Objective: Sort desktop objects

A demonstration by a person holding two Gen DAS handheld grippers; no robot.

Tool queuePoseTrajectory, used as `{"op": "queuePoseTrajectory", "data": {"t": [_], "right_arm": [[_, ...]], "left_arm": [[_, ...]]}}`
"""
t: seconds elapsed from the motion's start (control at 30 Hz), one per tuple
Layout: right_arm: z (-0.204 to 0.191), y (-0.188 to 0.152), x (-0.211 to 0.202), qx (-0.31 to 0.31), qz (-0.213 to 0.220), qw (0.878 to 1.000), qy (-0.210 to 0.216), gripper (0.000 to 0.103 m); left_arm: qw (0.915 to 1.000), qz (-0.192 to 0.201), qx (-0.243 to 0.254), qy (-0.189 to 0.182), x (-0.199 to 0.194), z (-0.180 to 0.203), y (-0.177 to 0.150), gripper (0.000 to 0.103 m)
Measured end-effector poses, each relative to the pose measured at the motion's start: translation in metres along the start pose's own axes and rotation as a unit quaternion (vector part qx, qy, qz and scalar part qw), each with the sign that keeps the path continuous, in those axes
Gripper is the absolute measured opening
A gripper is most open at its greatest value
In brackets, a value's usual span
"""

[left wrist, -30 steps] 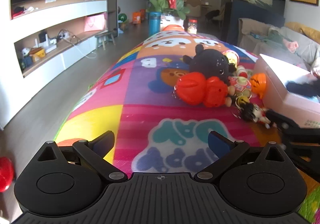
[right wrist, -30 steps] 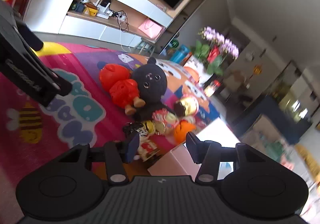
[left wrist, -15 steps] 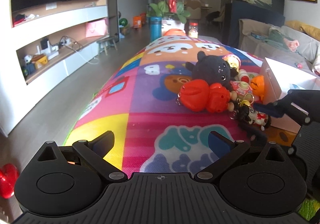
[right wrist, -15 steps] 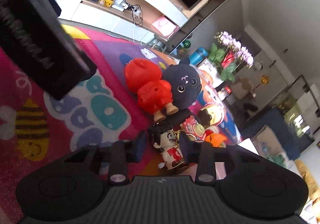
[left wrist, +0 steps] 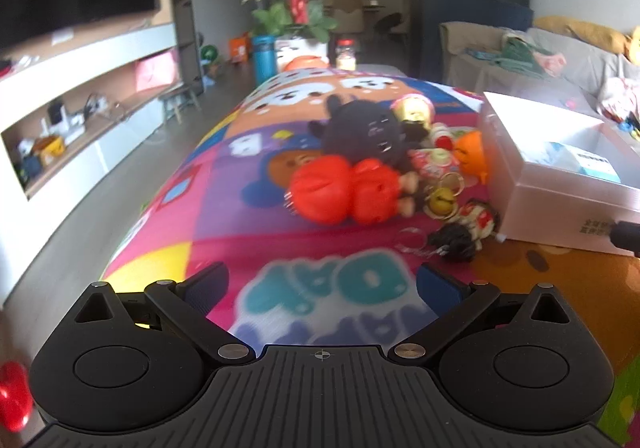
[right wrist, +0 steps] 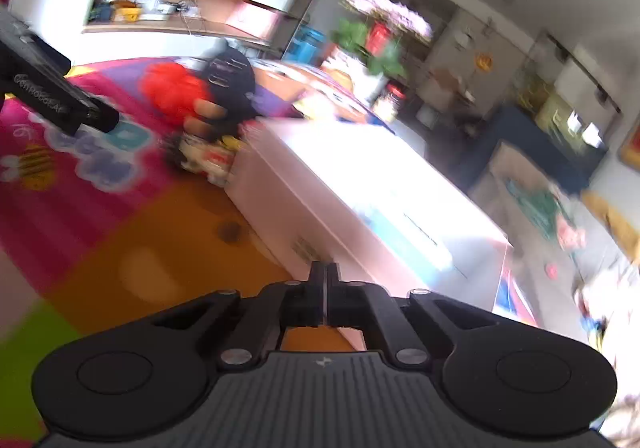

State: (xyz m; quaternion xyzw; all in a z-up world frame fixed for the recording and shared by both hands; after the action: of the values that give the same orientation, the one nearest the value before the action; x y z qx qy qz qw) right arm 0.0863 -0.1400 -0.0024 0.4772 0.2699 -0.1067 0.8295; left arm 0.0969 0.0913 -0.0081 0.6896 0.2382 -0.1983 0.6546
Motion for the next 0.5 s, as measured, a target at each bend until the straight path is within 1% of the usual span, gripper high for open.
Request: {"op": "queuePoseTrajectory", "data": {"t": [0.1, 0.13, 0.2, 0.23, 0.3, 0.37, 0.4, 0.43, 0.47, 0.5], "right_arm": [[0.021, -0.010, 0.004, 0.020, -0.006, 0.999, -0.046, 0.000], [0.025, -0.010, 0.005, 0.035, -0.005, 0.998, -0.043, 0.000], [0.030, -0.010, 0.003, 0.064, 0.005, 0.998, -0.013, 0.000], [0.030, -0.009, 0.000, 0.071, 0.012, 0.997, -0.005, 0.003], [0.029, -0.010, -0.009, 0.081, 0.027, 0.996, 0.002, 0.011], [0.028, -0.011, -0.017, 0.103, 0.041, 0.994, 0.012, 0.031], [0.028, -0.011, -0.021, 0.118, 0.047, 0.992, 0.018, 0.035], [0.031, -0.016, -0.029, 0.132, 0.051, 0.990, 0.025, 0.040], [0.032, -0.020, -0.033, 0.145, 0.050, 0.988, 0.030, 0.044], [0.034, -0.026, -0.039, 0.161, 0.048, 0.985, 0.033, 0.047]], "left_arm": [[0.9997, 0.008, 0.020, -0.010, 0.001, 0.014, 0.007, 0.103], [0.9995, 0.011, 0.027, -0.013, 0.001, 0.018, 0.008, 0.103], [0.9988, 0.014, 0.041, -0.024, 0.004, 0.029, 0.010, 0.103], [0.9978, 0.017, 0.053, -0.035, 0.005, 0.037, 0.011, 0.103], [0.9935, 0.026, 0.090, -0.065, 0.009, 0.054, 0.012, 0.102], [0.9891, 0.024, 0.119, -0.084, 0.017, 0.069, 0.011, 0.102], [0.9880, 0.019, 0.127, -0.086, 0.022, 0.074, 0.011, 0.102], [0.9871, 0.015, 0.134, -0.087, 0.028, 0.078, 0.012, 0.099], [0.9864, 0.011, 0.138, -0.087, 0.033, 0.081, 0.012, 0.090], [0.9862, 0.005, 0.141, -0.087, 0.037, 0.082, 0.012, 0.085]]}}
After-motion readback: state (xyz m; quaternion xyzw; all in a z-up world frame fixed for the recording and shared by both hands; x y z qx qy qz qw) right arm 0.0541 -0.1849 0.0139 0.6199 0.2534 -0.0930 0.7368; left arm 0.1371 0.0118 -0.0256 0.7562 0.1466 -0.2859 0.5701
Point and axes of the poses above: each gripper's, at about its wrist camera, not at the fingertips, and x roughly the way its jaws point, z to its right, y to its top, the point moved 6 cm from there along x, roughly the way its jaws point
